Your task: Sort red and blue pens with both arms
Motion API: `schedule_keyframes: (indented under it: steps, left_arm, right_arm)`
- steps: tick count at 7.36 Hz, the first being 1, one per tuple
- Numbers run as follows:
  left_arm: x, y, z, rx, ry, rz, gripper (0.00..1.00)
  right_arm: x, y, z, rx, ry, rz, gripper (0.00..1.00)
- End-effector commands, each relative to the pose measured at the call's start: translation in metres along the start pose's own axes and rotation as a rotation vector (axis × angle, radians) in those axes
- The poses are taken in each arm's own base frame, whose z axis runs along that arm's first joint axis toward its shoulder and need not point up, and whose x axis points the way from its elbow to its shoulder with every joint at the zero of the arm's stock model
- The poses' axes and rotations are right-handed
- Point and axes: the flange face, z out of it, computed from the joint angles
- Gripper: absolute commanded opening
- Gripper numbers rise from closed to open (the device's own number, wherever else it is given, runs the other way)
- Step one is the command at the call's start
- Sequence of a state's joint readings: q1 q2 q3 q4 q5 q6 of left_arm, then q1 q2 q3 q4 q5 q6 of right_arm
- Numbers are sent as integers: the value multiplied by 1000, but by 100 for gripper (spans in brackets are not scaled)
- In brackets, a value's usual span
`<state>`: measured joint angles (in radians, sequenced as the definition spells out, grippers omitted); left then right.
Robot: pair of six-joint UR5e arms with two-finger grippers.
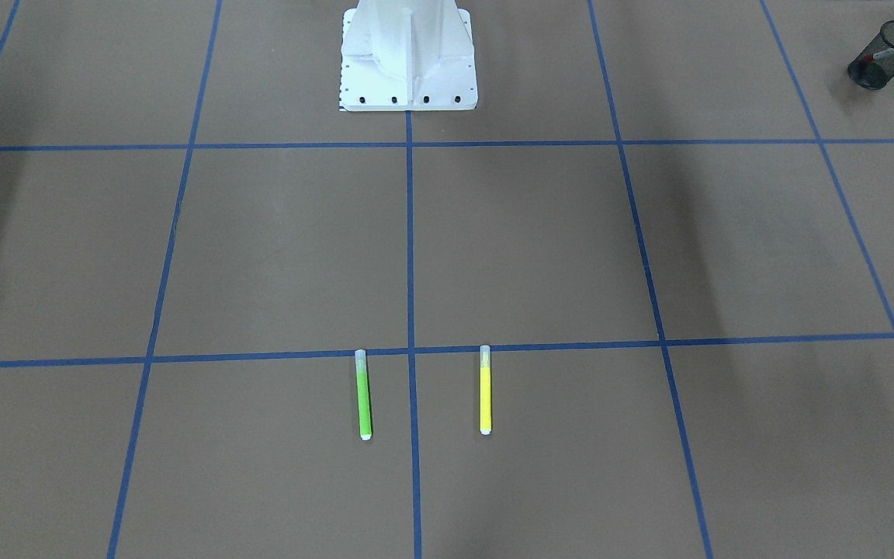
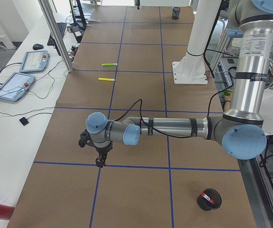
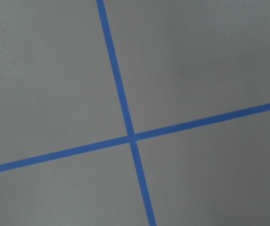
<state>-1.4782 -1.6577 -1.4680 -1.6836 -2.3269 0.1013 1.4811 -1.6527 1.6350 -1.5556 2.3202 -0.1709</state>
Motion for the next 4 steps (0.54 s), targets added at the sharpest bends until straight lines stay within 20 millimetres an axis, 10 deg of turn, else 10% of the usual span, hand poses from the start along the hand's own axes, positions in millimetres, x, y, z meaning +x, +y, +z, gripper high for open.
schedule_keyframes:
  steps: [1,4]
  left_arm:
    - [7,-9,-20,-81,17,-76,99]
    - [4,11,-17,-89,19,-85,99]
  right_arm:
    - [0,-4,-4,-10,1,12,100]
    - [0,-4,-3,-13,2,14,100]
